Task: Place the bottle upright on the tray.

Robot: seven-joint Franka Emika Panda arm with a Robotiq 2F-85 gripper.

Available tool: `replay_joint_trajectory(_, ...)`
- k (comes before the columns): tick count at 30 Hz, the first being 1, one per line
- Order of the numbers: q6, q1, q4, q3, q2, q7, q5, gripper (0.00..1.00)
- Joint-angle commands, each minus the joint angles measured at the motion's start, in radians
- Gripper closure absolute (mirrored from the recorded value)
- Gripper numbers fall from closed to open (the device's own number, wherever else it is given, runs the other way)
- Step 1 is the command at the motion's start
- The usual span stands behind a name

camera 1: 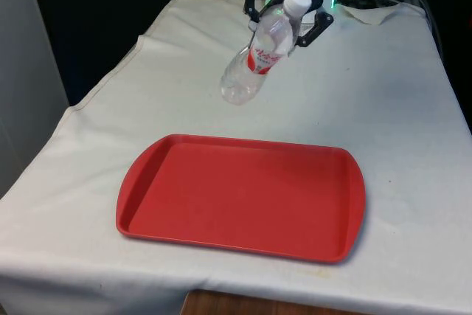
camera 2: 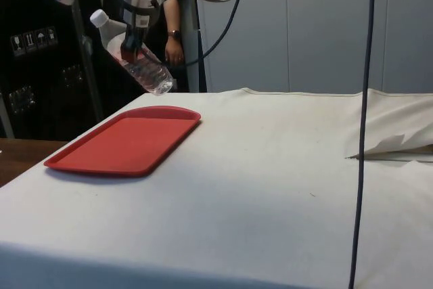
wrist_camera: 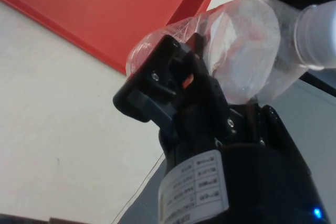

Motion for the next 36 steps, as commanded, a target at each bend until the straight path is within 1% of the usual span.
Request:
replay_joint_trajectory(1, 0.027, -0.003, 0.004, -0.011, 0.003, 0.019, -0.018, 0.83)
replay_joint_trajectory(2, 0.006, 0.000, 0.000, -0.005, 0.001, 0.002, 0.000, 0.83)
replay_joint_trajectory(3, 0.033, -0.003, 0.005, -0.015, 0.004, 0.021, -0.018, 0.83)
replay_joint_trajectory(9, 0.071, -0.006, 0.010, -0.040, 0.013, 0.039, -0.017, 0.83)
replay_joint_trajectory(10, 0.052, -0.003, 0.001, -0.034, 0.009, 0.023, 0.000, 0.83)
replay_joint_trajectory(11, 0.077, -0.007, 0.011, -0.043, 0.015, 0.042, -0.017, 0.83)
replay_joint_trajectory(18, 0.127, -0.008, 0.021, -0.074, 0.031, 0.066, -0.015, 0.83)
replay_joint_trajectory(19, 0.109, -0.005, 0.013, -0.070, 0.027, 0.051, 0.000, 0.83)
replay_joint_trajectory(20, 0.134, -0.007, 0.022, -0.078, 0.034, 0.069, -0.015, 0.83)
replay_joint_trajectory(22, 0.154, -0.009, 0.026, -0.087, 0.040, 0.078, -0.012, 0.83)
replay_joint_trajectory(24, 0.161, -0.009, 0.027, -0.090, 0.043, 0.082, -0.012, 0.83)
replay_joint_trajectory(28, 0.197, -0.012, 0.035, -0.107, 0.055, 0.099, -0.009, 0.83)
replay_joint_trajectory(29, 0.181, -0.008, 0.027, -0.105, 0.051, 0.090, 0.000, 0.83)
replay_joint_trajectory(30, 0.206, -0.012, 0.037, -0.111, 0.058, 0.103, -0.009, 0.83)
replay_joint_trajectory(36, 0.255, -0.013, 0.050, -0.136, 0.078, 0.129, -0.007, 0.83)
